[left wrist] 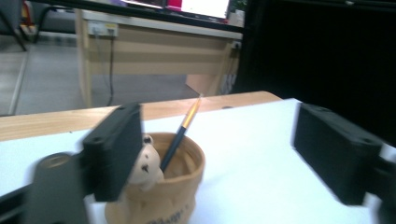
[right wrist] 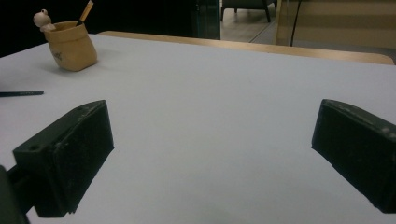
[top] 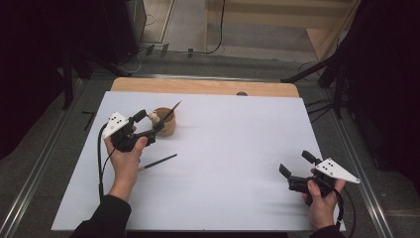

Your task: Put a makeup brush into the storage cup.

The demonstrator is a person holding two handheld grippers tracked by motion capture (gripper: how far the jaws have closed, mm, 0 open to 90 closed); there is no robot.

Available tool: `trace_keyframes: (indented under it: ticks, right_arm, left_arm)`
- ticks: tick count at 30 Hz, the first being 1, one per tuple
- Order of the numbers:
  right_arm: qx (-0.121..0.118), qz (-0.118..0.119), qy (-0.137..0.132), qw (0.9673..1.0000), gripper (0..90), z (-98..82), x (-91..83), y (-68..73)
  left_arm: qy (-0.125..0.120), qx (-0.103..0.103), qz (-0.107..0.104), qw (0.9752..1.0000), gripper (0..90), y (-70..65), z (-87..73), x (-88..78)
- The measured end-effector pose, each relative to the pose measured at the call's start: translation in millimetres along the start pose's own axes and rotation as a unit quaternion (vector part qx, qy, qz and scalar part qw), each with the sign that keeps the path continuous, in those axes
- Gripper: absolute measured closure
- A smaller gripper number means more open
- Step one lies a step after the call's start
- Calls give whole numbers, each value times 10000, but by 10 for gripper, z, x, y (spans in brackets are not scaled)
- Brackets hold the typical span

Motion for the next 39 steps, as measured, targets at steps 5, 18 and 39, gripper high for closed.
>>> trace_keyframes:
  ticks: [5, 18, 39]
  right_arm:
    - [14, -4, 9, 10000, 0, 0, -3, 6]
    - [-45, 13, 6, 10000, 0, 8, -7, 24]
    - [-213, 14, 15, 9998, 0, 18, -20, 55]
  left_arm:
    - [71, 16, -296, 9995, 0, -13, -65, -175]
    - [235, 110, -392, 9989, 0, 37, -230, -654]
    - [233, 47, -525, 9983, 0, 51, -404, -1206]
Point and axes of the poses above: each handheld gripper's, and its own axes: x roughly forward along the jaws, z roughly out of its top, y roughly to its left, the point moved 6 cm from there along x, roughly forward along the jaws, and after that the axes turned 4 degrees about x, right-handed, at the moved point
